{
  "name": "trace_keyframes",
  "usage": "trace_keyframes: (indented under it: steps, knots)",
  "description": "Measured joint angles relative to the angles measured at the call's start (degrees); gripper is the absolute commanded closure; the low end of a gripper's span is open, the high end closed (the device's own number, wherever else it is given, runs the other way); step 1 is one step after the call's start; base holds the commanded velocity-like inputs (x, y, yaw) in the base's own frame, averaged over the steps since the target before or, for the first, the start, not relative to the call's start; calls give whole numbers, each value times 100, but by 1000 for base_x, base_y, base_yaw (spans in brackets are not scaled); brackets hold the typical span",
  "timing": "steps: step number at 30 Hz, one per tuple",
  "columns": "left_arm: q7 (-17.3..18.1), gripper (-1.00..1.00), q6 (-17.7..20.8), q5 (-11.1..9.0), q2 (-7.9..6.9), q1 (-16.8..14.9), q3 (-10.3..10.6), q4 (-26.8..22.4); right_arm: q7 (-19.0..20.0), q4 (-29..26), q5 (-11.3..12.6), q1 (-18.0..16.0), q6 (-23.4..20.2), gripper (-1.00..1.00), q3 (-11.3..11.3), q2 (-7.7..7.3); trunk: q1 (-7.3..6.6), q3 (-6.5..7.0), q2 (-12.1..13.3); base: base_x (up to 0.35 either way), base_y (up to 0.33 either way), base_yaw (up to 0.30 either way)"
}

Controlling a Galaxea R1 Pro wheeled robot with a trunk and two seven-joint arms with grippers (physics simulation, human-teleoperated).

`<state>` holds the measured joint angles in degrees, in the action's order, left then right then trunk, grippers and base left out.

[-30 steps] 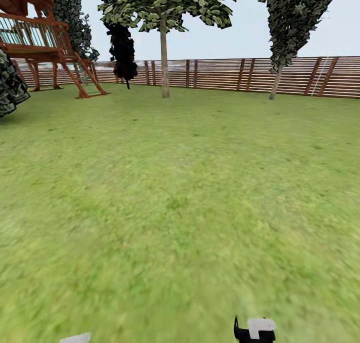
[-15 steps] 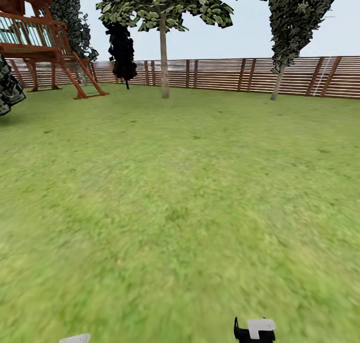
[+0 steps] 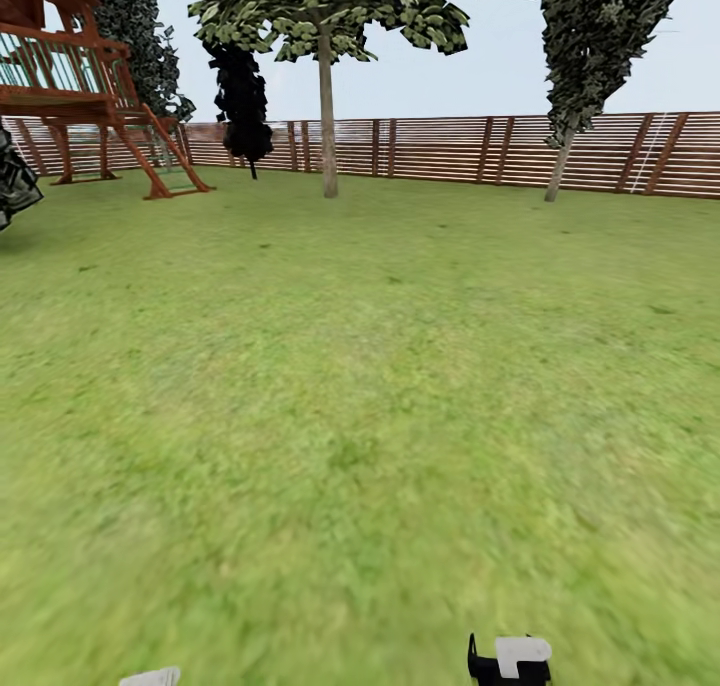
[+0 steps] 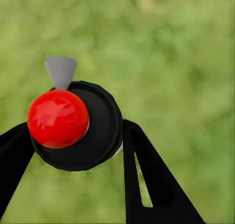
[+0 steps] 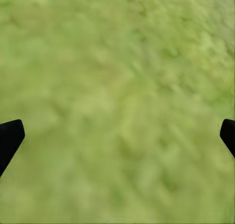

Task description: In the garden, pick up the pesticide atomizer on the floor and spray pesticide onto both trees until each tree trunk is fully covered.

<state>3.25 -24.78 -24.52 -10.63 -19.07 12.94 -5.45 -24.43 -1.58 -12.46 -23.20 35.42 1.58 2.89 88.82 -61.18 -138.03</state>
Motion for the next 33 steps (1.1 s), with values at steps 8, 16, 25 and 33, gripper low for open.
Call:
trace_keyframes:
  steps: [8, 16, 25, 33]
  knots:
    - [0, 100, 0, 0, 0, 0, 0, 0, 0, 0, 1, 0, 0, -100, -1, -2, 0, 0, 0, 339, 0, 0]
    - [0, 100, 0, 0, 8, 0, 2, 0, 0, 0, -1, 0, 0, -100, -3, 0, 0, 0, 0, 339, 0, 0]
    - [0, 100, 0, 0, 9, 0, 3, 0, 0, 0, 1, 0, 0, -100, -2, 0, 0, 0, 0, 339, 0, 0]
    - [0, 100, 0, 0, 10, 0, 9, 0, 0, 0, -1, 0, 0, -100, 0, -2, 0, 0, 0, 339, 0, 0]
